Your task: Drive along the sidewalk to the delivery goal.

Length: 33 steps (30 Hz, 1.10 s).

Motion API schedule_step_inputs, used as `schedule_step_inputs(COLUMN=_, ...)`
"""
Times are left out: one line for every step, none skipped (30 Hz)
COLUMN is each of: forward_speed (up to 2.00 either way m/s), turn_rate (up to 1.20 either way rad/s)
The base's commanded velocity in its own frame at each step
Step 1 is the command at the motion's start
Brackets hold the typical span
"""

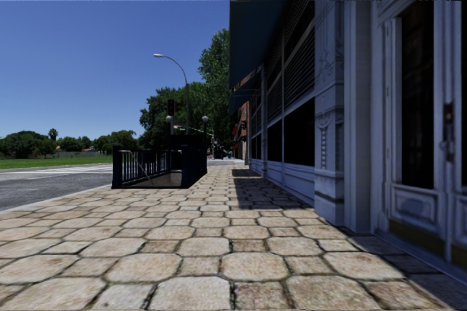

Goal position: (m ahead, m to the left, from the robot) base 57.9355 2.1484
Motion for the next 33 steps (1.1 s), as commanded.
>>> schedule_step_inputs(forward_speed=2.00, turn_rate=0.00)
schedule_step_inputs(forward_speed=2.00, turn_rate=0.00)
schedule_step_inputs(forward_speed=2.00, turn_rate=0.00)
schedule_step_inputs(forward_speed=2.00, turn_rate=0.00)
schedule_step_inputs(forward_speed=2.00, turn_rate=0.00)
schedule_step_inputs(forward_speed=2.00, turn_rate=0.00)
schedule_step_inputs(forward_speed=2.00, turn_rate=0.00)
schedule_step_inputs(forward_speed=2.00, turn_rate=0.00)
schedule_step_inputs(forward_speed=2.00, turn_rate=0.00)
schedule_step_inputs(forward_speed=2.00, turn_rate=0.00)
schedule_step_inputs(forward_speed=2.00, turn_rate=0.00)
schedule_step_inputs(forward_speed=2.00, turn_rate=0.00)
schedule_step_inputs(forward_speed=2.00, turn_rate=0.00)
schedule_step_inputs(forward_speed=2.00, turn_rate=0.00)
schedule_step_inputs(forward_speed=2.00, turn_rate=0.00)
schedule_step_inputs(forward_speed=2.00, turn_rate=0.00)
schedule_step_inputs(forward_speed=2.00, turn_rate=0.00)
schedule_step_inputs(forward_speed=2.00, turn_rate=0.00)
schedule_step_inputs(forward_speed=2.00, turn_rate=0.00)
schedule_step_inputs(forward_speed=2.00, turn_rate=0.00)
schedule_step_inputs(forward_speed=2.00, turn_rate=0.00)
schedule_step_inputs(forward_speed=2.00, turn_rate=0.00)
schedule_step_inputs(forward_speed=2.00, turn_rate=0.00)
schedule_step_inputs(forward_speed=2.00, turn_rate=0.00)
schedule_step_inputs(forward_speed=2.00, turn_rate=0.00)
schedule_step_inputs(forward_speed=2.00, turn_rate=0.00)
schedule_step_inputs(forward_speed=2.00, turn_rate=0.00)
schedule_step_inputs(forward_speed=2.00, turn_rate=0.00)
schedule_step_inputs(forward_speed=2.00, turn_rate=0.00)
schedule_step_inputs(forward_speed=2.00, turn_rate=0.00)
schedule_step_inputs(forward_speed=2.00, turn_rate=0.00)
schedule_step_inputs(forward_speed=2.00, turn_rate=0.00)
schedule_step_inputs(forward_speed=2.00, turn_rate=0.00)
